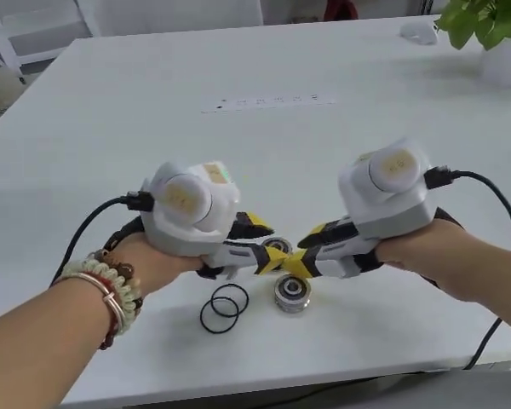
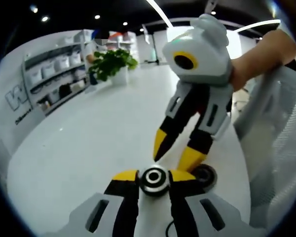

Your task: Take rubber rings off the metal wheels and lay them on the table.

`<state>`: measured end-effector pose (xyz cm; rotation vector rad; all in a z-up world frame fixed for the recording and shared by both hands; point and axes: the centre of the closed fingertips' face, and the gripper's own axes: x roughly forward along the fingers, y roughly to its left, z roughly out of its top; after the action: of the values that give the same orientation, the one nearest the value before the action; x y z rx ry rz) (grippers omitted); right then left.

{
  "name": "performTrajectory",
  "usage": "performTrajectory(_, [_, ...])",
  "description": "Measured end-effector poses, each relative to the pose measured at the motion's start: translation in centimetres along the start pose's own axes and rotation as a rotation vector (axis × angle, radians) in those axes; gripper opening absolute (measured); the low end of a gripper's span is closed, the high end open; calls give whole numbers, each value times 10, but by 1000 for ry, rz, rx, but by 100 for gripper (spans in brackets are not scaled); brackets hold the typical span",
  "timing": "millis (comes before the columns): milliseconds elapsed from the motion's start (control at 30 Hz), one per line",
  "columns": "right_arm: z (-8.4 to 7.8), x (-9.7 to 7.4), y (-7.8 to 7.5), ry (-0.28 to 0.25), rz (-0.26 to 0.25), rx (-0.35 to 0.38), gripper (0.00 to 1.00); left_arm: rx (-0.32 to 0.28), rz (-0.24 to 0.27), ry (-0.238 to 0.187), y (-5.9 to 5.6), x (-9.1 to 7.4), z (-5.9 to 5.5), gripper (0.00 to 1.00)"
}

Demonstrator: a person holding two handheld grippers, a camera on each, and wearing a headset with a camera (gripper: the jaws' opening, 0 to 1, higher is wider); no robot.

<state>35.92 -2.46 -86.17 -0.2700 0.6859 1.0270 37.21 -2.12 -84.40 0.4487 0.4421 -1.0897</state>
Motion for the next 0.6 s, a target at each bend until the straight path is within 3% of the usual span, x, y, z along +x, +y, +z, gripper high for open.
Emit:
performTrajectory(133, [1, 1, 1, -2, 6, -8, 24, -3, -1, -2, 0, 0, 0, 22])
performTrajectory(267, [2, 2, 1, -5, 9, -7, 24, -69, -25, -8, -3, 2, -2, 16])
performTrajectory(600, [0, 5, -1, -5, -1, -26, 18, -131, 0, -41, 0, 3, -2, 14])
